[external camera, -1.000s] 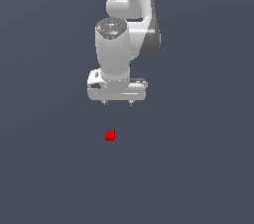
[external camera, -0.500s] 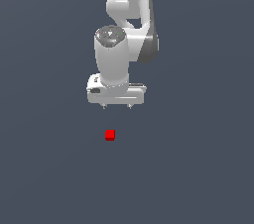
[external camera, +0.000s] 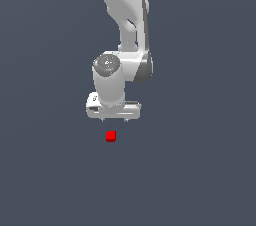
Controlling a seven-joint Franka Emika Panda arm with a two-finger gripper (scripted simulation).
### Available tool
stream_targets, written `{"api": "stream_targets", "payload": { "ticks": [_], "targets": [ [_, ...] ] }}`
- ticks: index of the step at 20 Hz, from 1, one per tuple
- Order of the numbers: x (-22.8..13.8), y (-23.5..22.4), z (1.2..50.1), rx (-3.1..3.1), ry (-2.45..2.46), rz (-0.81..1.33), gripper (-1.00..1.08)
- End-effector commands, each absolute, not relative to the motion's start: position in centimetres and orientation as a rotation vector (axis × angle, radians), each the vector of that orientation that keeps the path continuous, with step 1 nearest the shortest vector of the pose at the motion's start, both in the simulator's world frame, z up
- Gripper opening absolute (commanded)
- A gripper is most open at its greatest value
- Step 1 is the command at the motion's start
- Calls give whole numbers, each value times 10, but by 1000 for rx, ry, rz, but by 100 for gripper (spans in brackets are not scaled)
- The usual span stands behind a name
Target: Pick up the red cube and move it to a goal position.
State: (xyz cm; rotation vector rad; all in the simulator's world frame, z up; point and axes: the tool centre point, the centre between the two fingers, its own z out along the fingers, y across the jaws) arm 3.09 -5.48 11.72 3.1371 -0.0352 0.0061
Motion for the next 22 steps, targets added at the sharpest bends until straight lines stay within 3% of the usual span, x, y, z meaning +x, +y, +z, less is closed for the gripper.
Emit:
{"api": "stream_targets", "payload": {
  "ticks": [1,11,22],
  "targets": [
    [38,-60,95,3138,-39,5,100],
    [60,-75,34,3141,-50,1,100],
    [67,-79,20,3141,-53,0,100]
  ]
}}
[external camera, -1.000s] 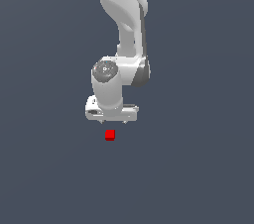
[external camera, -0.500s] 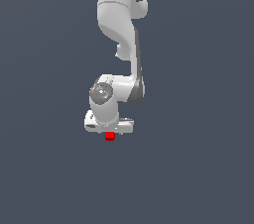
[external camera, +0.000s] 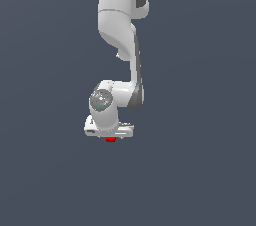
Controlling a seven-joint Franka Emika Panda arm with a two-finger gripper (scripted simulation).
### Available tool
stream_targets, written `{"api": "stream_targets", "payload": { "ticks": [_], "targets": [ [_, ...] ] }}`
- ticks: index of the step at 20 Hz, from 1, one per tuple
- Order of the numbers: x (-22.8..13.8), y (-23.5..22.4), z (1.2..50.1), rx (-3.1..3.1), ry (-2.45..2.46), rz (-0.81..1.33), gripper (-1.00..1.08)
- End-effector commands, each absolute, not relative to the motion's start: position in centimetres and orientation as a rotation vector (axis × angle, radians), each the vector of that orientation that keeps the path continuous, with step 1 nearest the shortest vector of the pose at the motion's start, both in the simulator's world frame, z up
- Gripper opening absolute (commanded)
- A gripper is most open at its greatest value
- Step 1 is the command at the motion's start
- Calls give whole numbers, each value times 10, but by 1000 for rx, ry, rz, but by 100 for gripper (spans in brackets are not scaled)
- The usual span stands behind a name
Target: Pick up the red cube and move it to a goal position.
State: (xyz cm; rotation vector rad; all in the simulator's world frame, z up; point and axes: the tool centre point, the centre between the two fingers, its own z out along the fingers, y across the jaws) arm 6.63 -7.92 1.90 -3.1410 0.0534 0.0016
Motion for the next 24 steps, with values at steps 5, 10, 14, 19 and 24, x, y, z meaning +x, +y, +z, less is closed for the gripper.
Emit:
{"api": "stream_targets", "payload": {
  "ticks": [5,10,14,19,24],
  "targets": [
    [67,-79,20,-3141,53,0,-100],
    [67,-79,20,-3141,53,0,-100],
    [66,-79,21,-3141,53,0,-100],
    [63,-79,30,-3141,53,0,-100],
    [56,-77,51,-3141,53,0,-100]
  ]
}}
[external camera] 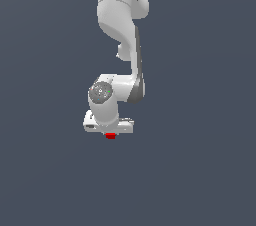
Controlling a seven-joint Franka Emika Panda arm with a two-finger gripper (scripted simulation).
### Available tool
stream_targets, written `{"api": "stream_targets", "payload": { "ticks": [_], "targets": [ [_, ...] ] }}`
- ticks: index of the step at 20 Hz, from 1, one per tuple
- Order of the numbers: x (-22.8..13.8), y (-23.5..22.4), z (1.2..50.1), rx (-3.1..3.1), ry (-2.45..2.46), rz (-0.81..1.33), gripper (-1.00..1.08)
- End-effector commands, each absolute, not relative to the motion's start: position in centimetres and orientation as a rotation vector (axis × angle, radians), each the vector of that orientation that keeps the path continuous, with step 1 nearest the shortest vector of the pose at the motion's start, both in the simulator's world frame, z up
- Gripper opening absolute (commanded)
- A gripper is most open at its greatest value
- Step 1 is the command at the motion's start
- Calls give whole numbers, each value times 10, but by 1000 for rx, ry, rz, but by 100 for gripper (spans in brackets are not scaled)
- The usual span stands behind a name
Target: Pick up the red cube and move it to a goal position.
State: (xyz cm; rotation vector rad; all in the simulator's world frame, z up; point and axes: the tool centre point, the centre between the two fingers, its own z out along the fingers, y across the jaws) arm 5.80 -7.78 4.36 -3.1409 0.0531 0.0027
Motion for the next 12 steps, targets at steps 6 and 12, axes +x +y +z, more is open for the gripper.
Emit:
{"api": "stream_targets", "payload": {
  "ticks": [6,12],
  "targets": [
    [42,-75,93,-3141,53,0,-100],
    [23,-72,150,-3141,53,0,-100]
  ]
}}
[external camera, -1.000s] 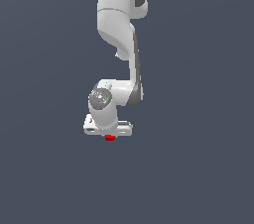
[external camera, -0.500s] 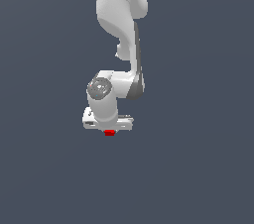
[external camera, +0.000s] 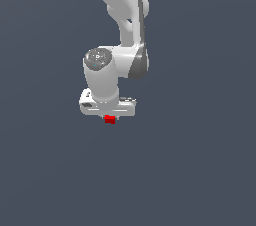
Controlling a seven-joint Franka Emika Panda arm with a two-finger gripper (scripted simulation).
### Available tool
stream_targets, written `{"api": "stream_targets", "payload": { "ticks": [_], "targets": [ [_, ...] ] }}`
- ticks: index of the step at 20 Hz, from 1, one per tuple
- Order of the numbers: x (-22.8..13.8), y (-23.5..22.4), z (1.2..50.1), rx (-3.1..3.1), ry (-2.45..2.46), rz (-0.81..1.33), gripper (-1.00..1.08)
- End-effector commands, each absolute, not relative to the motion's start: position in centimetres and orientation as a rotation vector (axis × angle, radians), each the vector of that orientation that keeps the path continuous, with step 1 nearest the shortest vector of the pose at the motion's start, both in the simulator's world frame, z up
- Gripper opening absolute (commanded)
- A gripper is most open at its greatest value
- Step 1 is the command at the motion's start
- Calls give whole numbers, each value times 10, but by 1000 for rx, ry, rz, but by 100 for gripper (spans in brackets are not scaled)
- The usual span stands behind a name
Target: Pick up the red cube and move it to a goal position.
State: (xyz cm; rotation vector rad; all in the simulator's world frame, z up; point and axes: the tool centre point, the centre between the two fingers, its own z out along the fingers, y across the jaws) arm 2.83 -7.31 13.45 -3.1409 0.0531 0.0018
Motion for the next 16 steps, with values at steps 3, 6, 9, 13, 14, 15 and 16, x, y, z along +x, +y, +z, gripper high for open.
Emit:
{"api": "stream_targets", "payload": {
  "ticks": [3,6,9,13,14,15,16],
  "targets": [
    [13,-71,181,-3141,53,0,-100],
    [3,-69,213,-3141,53,0,-100],
    [-8,-68,248,-3141,53,0,-100],
    [-23,-65,295,-3141,53,0,-100],
    [-27,-65,307,-3141,53,0,-100],
    [-30,-64,319,-3141,53,0,-100],
    [-34,-64,331,-3141,53,0,-100]
  ]
}}
